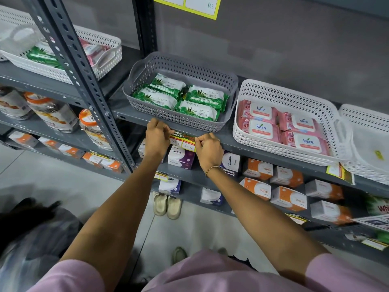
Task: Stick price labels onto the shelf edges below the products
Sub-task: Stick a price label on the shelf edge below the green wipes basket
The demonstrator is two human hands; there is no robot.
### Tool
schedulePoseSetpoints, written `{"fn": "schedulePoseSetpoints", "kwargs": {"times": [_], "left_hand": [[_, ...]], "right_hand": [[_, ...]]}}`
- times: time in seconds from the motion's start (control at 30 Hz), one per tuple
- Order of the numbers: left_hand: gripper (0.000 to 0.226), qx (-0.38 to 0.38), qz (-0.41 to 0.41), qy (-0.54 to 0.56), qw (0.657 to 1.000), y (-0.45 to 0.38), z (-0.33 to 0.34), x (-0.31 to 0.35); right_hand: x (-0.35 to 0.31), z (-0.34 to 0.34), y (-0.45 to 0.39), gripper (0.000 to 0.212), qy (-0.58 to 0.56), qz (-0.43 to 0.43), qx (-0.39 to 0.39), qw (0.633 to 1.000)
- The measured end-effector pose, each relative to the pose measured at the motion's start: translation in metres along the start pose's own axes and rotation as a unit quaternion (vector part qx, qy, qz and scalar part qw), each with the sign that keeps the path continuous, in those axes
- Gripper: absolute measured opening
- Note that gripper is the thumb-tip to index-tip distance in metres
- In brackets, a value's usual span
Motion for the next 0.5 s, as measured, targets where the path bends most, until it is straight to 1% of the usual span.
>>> {"fn": "schedulePoseSetpoints", "kwargs": {"times": [0.13, 0.23, 0.37, 0.5], "left_hand": [[0.01, 0.005, 0.022, -0.009, 1.0, 0.003, -0.005, 0.003], [0.013, 0.011, 0.016, 0.022, 1.0, 0.003, -0.007, 0.0], [0.015, 0.01, 0.011, 0.022, 1.0, 0.001, -0.011, -0.004], [0.02, 0.018, 0.051, -0.003, 0.999, -0.004, -0.018, -0.009]], "right_hand": [[0.005, 0.001, -0.001, 0.022, -0.021, -0.008, -0.004, 1.0], [0.006, -0.001, -0.002, 0.021, -0.035, -0.033, -0.003, 0.999], [0.002, 0.001, -0.004, 0.02, -0.027, -0.028, 0.007, 0.999], [-0.004, 0.007, -0.004, 0.02, -0.025, -0.034, 0.012, 0.999]]}}
Point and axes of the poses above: each hand's wrist, its own y-axis away from the middle knuckle, its own z-axis out of the palm, x = y × z, the point moved 3 cm from there along -y, towards the middle knuckle, and after that the axes turned 5 degrees about y, right-handed, at the moved point
